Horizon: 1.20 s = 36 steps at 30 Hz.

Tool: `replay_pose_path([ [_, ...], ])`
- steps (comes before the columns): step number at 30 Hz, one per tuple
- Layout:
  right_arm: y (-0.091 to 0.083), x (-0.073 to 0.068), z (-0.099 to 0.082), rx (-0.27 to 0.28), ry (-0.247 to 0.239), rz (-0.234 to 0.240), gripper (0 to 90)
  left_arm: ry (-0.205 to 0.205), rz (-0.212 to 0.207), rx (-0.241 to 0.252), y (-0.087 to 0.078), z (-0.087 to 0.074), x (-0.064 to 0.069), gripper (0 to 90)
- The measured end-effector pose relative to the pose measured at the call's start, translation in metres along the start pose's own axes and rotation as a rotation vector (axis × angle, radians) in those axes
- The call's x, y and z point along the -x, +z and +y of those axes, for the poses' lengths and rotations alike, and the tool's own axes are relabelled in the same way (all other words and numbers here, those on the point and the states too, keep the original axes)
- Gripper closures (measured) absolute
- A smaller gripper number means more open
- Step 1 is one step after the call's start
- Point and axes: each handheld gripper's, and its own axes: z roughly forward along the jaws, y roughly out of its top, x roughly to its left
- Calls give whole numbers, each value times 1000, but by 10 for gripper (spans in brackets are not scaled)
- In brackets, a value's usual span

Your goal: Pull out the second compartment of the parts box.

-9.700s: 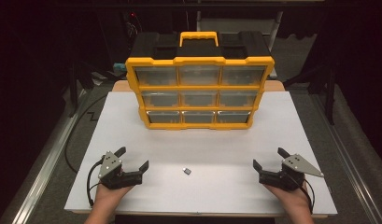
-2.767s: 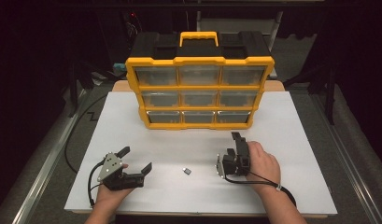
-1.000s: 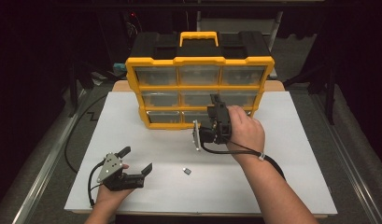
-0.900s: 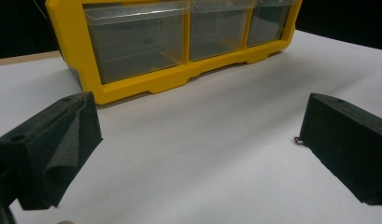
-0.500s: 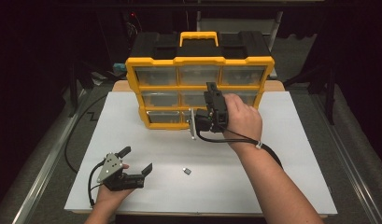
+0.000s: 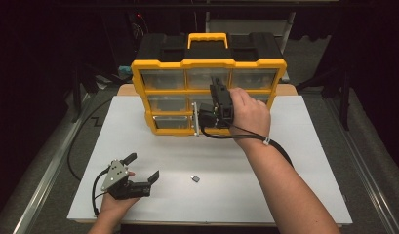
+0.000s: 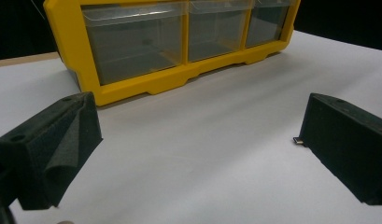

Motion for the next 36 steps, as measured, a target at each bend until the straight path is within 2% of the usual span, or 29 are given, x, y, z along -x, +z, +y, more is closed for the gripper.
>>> replay_pose_path([
  [5, 5, 7, 4, 0, -17, -14, 686, -1, 0, 0, 0, 0, 0, 3],
  [9, 11, 9, 8, -6, -53, -6, 700, -5, -1, -3, 0, 0, -1, 2],
  [14, 17, 9, 11, -10, -58, -7, 722, -7, 0, 4, 0, 0, -1, 3],
  [22, 20, 9, 15, -17, -92, -16, 752, -9, 0, 9, -2, 0, -2, 3],
  [27, 21, 7, 17, -23, -97, -37, 796, -9, 3, 10, -2, 0, -2, 3],
  [36, 22, 5, 19, -41, -108, -57, 809, -10, 0, 7, -3, 1, -2, 3],
])
